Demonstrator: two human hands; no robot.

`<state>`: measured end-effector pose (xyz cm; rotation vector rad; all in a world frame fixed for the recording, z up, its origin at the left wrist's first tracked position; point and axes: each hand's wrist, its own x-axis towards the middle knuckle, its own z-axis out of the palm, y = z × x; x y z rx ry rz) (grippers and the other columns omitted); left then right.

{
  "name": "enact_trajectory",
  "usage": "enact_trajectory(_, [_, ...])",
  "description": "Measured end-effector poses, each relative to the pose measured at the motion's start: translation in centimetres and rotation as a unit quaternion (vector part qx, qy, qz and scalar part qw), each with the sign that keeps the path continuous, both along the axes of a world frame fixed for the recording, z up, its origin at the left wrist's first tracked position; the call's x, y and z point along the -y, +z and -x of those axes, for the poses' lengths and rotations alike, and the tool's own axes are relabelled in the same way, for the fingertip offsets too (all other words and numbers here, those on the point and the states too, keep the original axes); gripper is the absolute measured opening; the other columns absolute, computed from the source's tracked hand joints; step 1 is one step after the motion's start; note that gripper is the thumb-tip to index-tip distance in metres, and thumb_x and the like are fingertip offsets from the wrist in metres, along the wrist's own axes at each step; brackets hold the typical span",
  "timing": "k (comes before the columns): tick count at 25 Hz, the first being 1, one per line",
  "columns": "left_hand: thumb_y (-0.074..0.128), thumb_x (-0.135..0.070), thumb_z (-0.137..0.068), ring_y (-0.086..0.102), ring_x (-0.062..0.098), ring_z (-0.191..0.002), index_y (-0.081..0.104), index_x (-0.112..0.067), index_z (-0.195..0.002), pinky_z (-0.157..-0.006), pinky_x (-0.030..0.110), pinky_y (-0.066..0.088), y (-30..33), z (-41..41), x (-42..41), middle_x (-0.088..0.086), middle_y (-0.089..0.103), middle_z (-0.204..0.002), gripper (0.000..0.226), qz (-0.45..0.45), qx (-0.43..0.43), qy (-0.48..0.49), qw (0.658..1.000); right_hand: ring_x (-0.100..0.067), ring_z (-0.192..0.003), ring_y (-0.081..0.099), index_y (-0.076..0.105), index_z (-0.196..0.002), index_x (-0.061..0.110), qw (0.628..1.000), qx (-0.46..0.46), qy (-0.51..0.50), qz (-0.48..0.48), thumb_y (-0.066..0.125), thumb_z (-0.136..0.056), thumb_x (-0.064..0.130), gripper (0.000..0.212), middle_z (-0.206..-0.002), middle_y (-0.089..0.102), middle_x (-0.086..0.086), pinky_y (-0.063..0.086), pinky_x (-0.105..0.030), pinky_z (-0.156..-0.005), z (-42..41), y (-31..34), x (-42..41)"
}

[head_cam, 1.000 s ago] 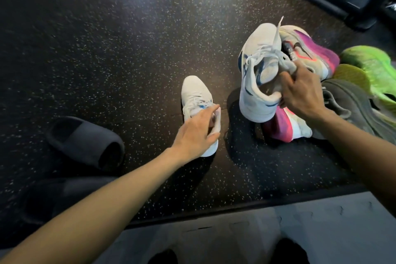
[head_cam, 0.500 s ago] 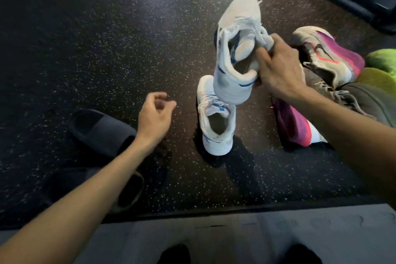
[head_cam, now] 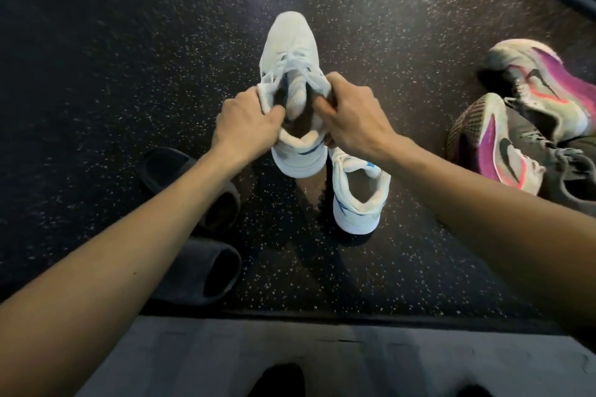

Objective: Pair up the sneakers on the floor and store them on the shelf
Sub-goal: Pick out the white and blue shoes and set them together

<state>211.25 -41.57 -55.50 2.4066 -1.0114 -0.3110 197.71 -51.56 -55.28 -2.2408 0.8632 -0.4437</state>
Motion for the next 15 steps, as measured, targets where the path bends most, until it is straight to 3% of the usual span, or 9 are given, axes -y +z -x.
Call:
enact_trajectory(2, [0.05,-0.03,-0.089,0.06,0.04,-0.093,0.062,-0.007,-0.1,-0.075,0.039,0.044,-0.6,-0.3,-0.6,0.021,0.067,-0.099,0.028,0.009,0.055,0.006,0.998,-0.025,-0.079,0.066,0.055,-0.101,0.014,0.999,0.014,0.019,-0.029,0.05,-0.094,0.05,0.037,-0.09,0.068,-0.005,0.055,-0.046,-0.073,0.5,-0.5,0.3])
enact_trajectory(5, [0.049,-0.025,-0.091,0.059,0.043,-0.093,0.06,-0.005,-0.101,-0.075,0.04,0.042,-1.9,-0.7,-1.7,0.024,0.066,-0.099,0.025,0.01,0.053,0.012,0.998,-0.015,-0.093,0.059,0.056,-0.114,0.021,0.999,-0.005,-0.039,-0.004,0.043,-0.094,0.052,0.039,-0.109,0.059,0.002,0.051,-0.04,-0.085,2.7,-1.8,1.8])
enact_trajectory(9, [0.048,-0.025,-0.092,0.058,0.043,-0.095,0.058,-0.007,-0.104,-0.077,0.041,0.04,-4.1,-0.5,-2.6,0.024,0.065,-0.103,0.024,-0.039,0.042,0.01,0.998,-0.023,-0.104,0.056,0.044,-0.128,0.022,0.978,-0.179,-0.103,-0.005,0.045,-0.084,0.052,0.053,-0.123,0.045,-0.003,0.048,-0.043,-0.089,6.9,-5.1,3.5])
enact_trajectory(13, [0.047,-0.026,-0.092,0.058,0.041,-0.094,0.056,-0.01,-0.101,-0.076,0.039,0.039,-6.6,0.6,-3.3,0.021,0.064,-0.101,0.02,-0.074,0.005,0.001,0.997,-0.026,-0.103,0.06,0.049,-0.129,0.022,0.958,-0.259,-0.107,-0.067,0.041,-0.085,0.062,0.06,-0.125,0.06,-0.007,0.051,-0.042,-0.089,9.6,-7.2,3.3])
enact_trajectory(15, [0.047,-0.027,-0.092,0.058,0.041,-0.095,0.056,-0.01,-0.102,-0.077,0.04,0.04,-7.7,1.3,-3.4,0.02,0.064,-0.101,0.021,-0.088,-0.009,-0.007,0.996,-0.026,-0.087,0.067,0.054,-0.125,0.022,0.953,-0.246,-0.116,-0.131,0.038,-0.09,0.063,0.056,-0.112,0.068,-0.008,0.057,-0.041,-0.076,10.1,-8.1,3.0])
